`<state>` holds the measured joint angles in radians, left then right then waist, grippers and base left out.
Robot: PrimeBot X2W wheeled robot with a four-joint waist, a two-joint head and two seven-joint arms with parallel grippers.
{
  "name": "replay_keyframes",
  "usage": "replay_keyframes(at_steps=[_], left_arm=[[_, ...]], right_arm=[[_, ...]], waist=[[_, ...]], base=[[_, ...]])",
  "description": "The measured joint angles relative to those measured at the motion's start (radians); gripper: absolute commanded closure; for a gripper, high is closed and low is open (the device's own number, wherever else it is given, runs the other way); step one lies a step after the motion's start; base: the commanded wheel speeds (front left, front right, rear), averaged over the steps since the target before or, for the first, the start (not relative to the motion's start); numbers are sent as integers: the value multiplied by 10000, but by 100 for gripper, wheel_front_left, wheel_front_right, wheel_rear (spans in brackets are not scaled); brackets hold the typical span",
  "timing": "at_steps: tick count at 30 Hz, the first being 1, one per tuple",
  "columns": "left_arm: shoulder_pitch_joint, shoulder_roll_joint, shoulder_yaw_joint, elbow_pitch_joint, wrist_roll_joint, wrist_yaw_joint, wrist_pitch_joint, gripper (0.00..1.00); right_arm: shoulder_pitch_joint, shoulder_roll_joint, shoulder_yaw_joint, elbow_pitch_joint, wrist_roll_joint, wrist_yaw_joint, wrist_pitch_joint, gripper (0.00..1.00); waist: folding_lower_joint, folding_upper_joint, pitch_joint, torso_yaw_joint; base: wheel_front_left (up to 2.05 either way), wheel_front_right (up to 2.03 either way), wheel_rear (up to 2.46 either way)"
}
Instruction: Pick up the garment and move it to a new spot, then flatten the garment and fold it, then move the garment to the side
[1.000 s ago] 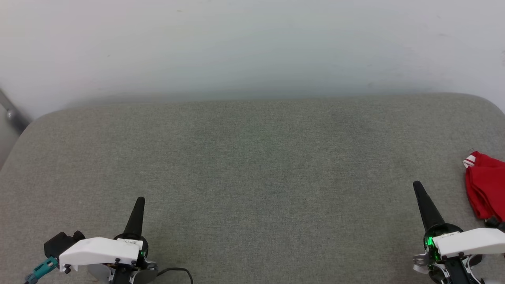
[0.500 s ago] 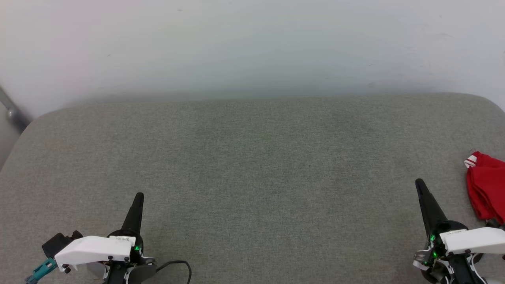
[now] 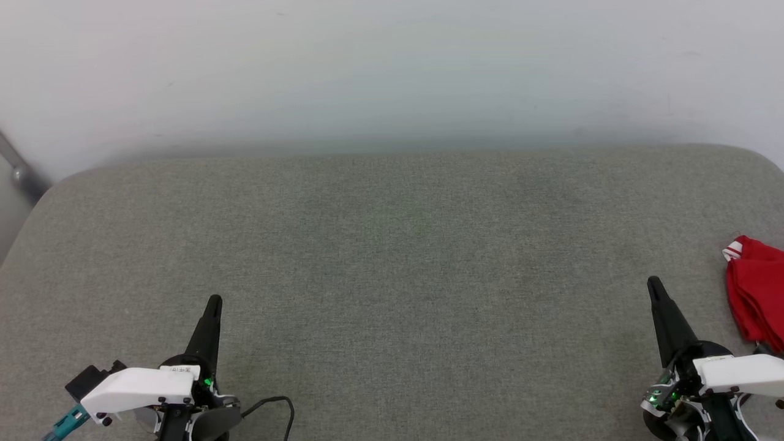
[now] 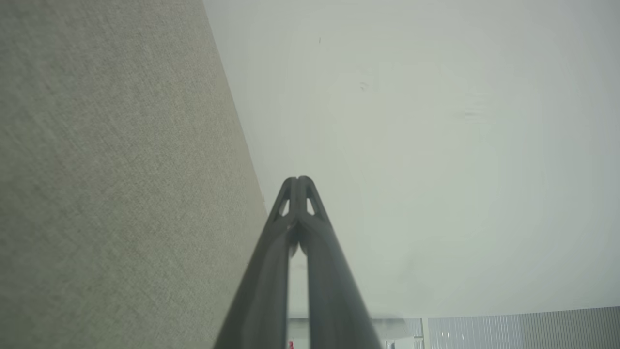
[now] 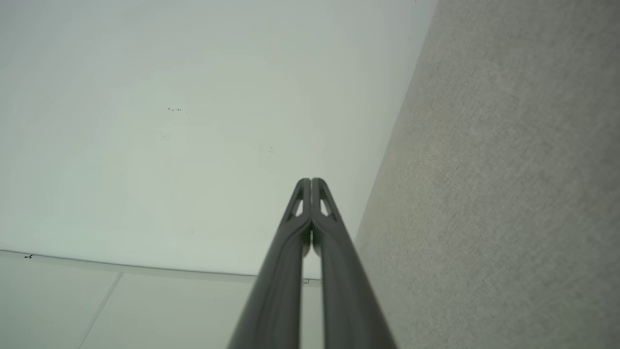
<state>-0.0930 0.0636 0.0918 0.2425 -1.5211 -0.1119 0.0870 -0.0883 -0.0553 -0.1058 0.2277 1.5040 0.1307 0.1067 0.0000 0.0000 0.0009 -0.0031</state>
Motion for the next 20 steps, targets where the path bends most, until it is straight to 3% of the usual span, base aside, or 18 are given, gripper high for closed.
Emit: replay_keyframes(at_steps=[20], left_arm=[[-105, -140, 245, 29, -897, -190, 290, 100]], right_arm=[[-156, 33, -90, 182, 1070, 0, 69, 100]], waist=[[0, 0, 22, 31]], base=[[0, 0, 0]])
